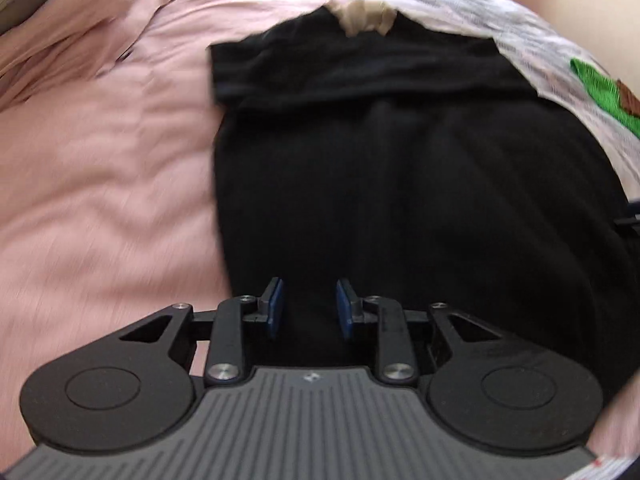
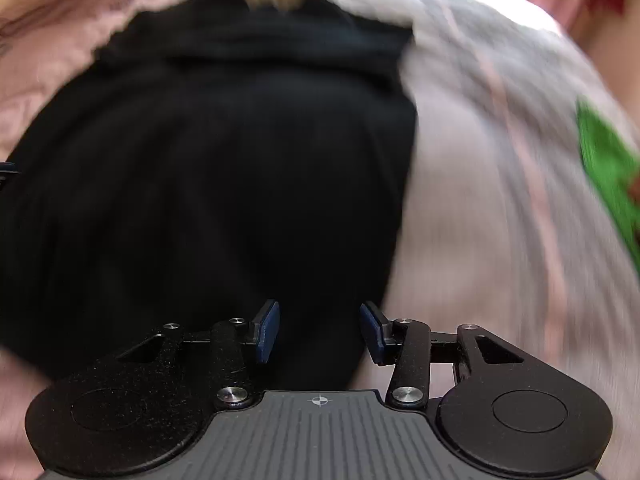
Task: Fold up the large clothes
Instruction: 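Release the sweater and lift both tools above the folded sweater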
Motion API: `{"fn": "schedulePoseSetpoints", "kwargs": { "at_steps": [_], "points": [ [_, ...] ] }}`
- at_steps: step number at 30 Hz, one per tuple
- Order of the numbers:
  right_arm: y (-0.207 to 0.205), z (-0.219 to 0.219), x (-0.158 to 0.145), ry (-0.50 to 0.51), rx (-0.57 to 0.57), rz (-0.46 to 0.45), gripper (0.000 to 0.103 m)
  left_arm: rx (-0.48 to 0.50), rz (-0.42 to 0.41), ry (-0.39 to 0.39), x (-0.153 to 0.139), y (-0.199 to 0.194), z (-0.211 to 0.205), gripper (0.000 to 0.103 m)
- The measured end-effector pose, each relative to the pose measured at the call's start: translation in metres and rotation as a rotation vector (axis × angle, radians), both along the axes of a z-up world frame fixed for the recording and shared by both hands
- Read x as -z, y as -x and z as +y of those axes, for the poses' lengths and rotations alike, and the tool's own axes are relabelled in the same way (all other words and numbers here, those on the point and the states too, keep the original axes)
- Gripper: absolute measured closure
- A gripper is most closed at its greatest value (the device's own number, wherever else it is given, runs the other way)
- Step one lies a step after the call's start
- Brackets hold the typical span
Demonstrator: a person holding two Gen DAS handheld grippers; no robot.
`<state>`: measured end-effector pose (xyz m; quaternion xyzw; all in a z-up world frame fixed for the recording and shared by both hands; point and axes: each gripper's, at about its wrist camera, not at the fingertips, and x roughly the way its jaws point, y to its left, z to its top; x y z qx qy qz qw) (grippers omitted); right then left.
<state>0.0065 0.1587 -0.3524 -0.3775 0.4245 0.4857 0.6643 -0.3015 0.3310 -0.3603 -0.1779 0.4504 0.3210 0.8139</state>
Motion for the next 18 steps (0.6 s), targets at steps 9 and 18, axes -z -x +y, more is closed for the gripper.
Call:
{"fn": "schedulePoseSetpoints", "kwargs": {
  "at_steps": [9,18],
  "points": [
    [0.024,-0.039,-0.049,0.033,0.090,0.154,0.061,-0.157,0.152,0.162,-0.051,0.042,-0.067,0.079],
    [0.050,-0.081,-0.165,-0.179,0.018,0.250,0.050,-0.260,0.044,0.087,-0.181,0.016,-0.135,0.063]
  ]
}}
